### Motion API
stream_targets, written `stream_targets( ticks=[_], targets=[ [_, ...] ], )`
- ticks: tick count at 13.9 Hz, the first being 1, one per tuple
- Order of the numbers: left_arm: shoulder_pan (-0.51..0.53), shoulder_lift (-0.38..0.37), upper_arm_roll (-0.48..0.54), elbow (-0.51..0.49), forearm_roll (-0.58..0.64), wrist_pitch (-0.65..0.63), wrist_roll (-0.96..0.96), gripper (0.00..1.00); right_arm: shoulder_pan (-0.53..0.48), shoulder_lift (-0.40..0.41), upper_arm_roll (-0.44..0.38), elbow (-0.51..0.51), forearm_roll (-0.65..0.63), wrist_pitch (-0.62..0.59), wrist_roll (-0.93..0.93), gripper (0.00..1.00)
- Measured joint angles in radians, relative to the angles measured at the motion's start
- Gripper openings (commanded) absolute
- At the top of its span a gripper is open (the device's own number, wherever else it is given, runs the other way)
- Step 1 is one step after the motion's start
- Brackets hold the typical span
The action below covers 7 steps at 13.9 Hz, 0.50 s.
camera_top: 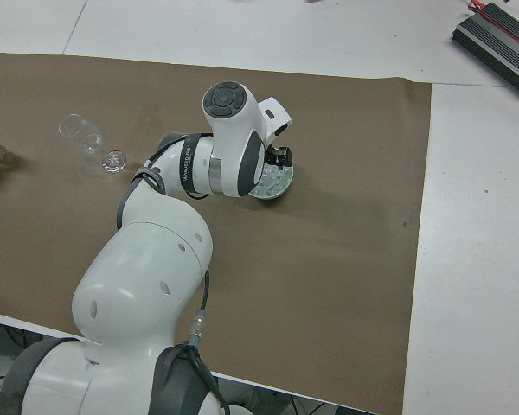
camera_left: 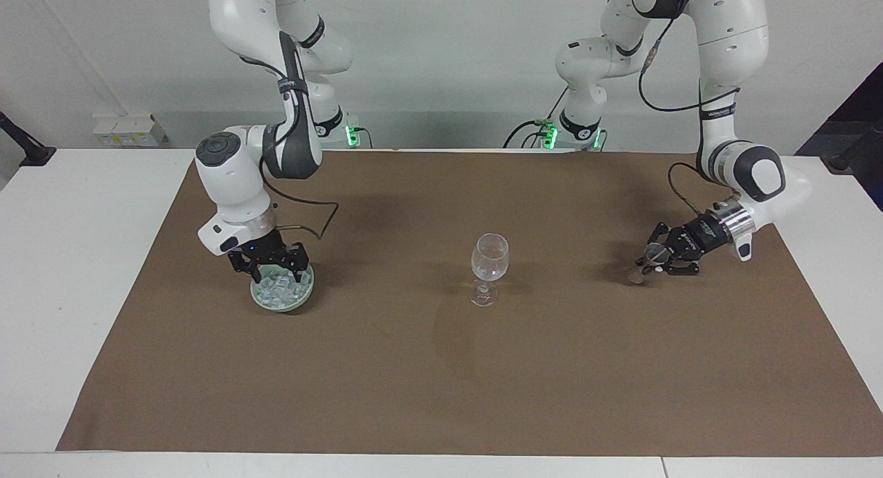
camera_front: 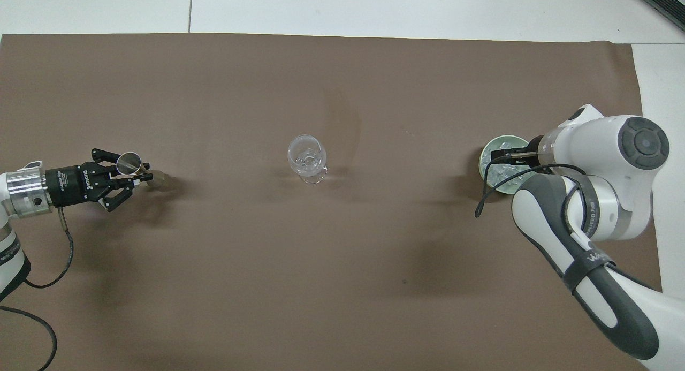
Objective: Pour wine and add ice with both arms
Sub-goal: 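Set down the dark cup with the left gripper while the right gripper grasps the ice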
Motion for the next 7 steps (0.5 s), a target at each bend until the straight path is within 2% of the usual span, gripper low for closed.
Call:
stream_targets(
  ticks=[7],
  targets=[
    [0.005,0.025,0.008,-0.002,-0.002,-0.009,0.043,0.00,-0.003,0.012,-0.002,-0.015,0.000,0.034,0.000,0.76]
  ],
)
